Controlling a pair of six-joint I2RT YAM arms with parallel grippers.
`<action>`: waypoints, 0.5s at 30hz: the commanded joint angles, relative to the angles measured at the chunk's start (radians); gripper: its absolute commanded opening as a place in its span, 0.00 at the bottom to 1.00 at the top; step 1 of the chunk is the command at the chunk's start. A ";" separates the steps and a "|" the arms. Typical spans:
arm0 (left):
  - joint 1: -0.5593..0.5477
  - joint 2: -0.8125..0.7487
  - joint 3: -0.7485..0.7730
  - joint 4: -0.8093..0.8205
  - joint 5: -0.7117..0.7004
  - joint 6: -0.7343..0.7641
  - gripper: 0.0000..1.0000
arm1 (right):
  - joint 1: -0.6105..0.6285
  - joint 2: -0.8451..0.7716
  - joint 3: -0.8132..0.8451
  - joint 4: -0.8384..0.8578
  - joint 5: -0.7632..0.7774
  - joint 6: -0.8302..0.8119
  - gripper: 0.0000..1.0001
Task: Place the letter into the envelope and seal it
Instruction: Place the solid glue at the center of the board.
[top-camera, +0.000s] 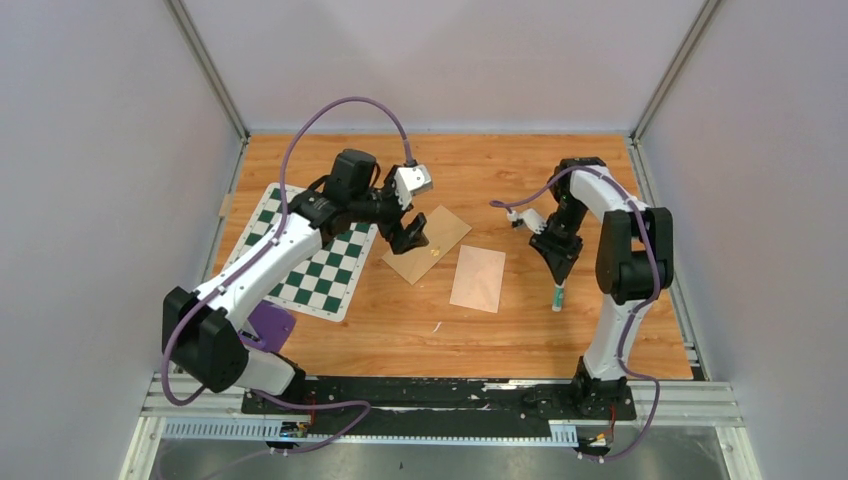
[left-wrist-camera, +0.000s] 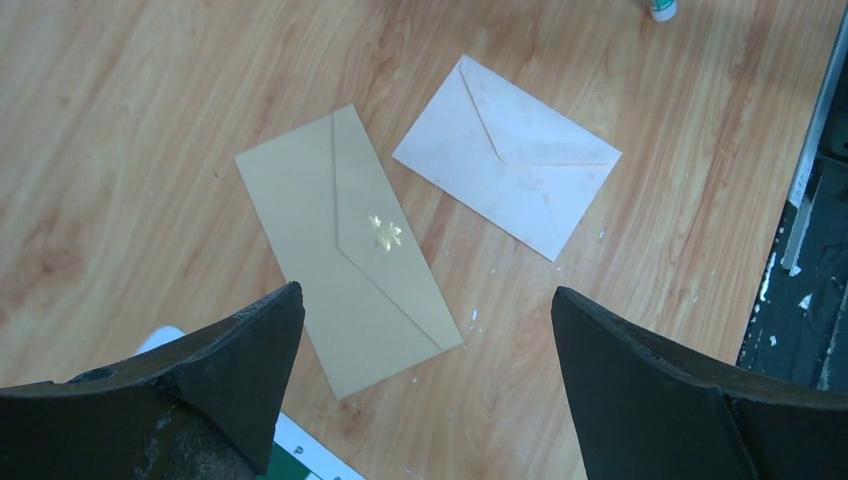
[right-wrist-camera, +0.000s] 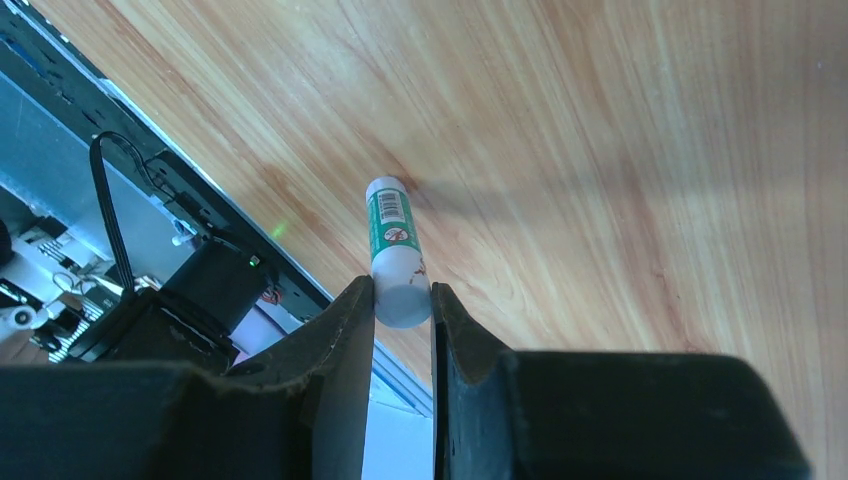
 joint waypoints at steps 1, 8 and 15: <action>0.046 0.050 0.062 -0.067 0.029 -0.097 1.00 | -0.004 0.027 0.036 -0.034 -0.015 -0.093 0.10; 0.069 0.079 0.073 -0.047 0.070 -0.142 1.00 | -0.045 0.235 0.171 -0.033 -0.109 -0.027 0.41; 0.090 0.120 0.115 -0.069 0.089 -0.148 1.00 | -0.073 0.386 0.407 -0.033 -0.183 0.095 0.47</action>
